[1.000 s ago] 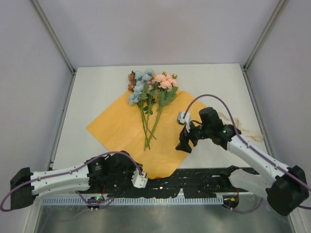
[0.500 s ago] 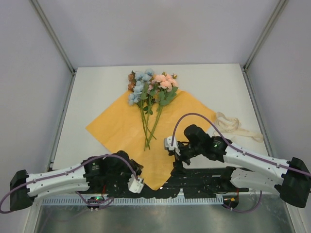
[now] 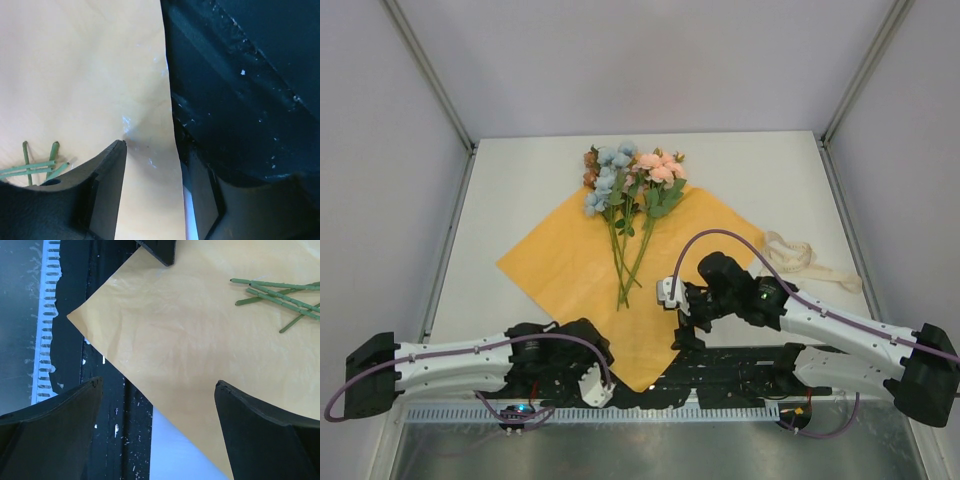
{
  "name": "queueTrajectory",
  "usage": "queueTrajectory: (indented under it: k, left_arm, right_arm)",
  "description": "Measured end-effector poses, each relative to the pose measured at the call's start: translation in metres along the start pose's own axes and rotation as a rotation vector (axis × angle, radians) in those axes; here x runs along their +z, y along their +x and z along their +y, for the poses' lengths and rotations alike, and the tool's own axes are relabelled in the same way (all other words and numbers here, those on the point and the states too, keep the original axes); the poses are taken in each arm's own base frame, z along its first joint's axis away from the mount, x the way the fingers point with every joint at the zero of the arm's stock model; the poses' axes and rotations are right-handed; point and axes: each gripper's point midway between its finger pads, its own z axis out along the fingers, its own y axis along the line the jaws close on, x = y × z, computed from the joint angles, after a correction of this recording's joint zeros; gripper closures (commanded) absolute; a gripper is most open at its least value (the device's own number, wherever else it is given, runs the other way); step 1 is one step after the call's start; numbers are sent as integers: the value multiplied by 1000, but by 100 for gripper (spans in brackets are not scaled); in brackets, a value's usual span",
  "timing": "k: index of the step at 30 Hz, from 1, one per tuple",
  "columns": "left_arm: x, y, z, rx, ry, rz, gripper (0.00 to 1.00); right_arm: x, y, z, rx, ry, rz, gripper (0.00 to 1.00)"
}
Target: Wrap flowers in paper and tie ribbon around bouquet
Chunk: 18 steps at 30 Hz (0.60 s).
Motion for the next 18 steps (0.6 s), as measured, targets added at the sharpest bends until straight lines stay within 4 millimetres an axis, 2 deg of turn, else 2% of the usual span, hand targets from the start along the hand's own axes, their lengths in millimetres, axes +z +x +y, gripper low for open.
queueTrajectory:
  k: [2, 8, 11, 18]
  left_arm:
    - [3, 4, 1, 12, -7, 14, 63]
    - [5, -1, 12, -11, -70, -11, 99]
    - [0, -3, 19, -77, -112, -44, 100]
    - [-13, 16, 39, -313, -172, -34, 100]
  right_arm:
    - [-1, 2, -1, -4, 6, 8, 3]
    - [-3, 5, -6, -4, 25, 21, 3]
    - [-5, 2, -8, -9, 32, 14, 3]
    - [-8, -14, 1, -37, -17, -52, 1]
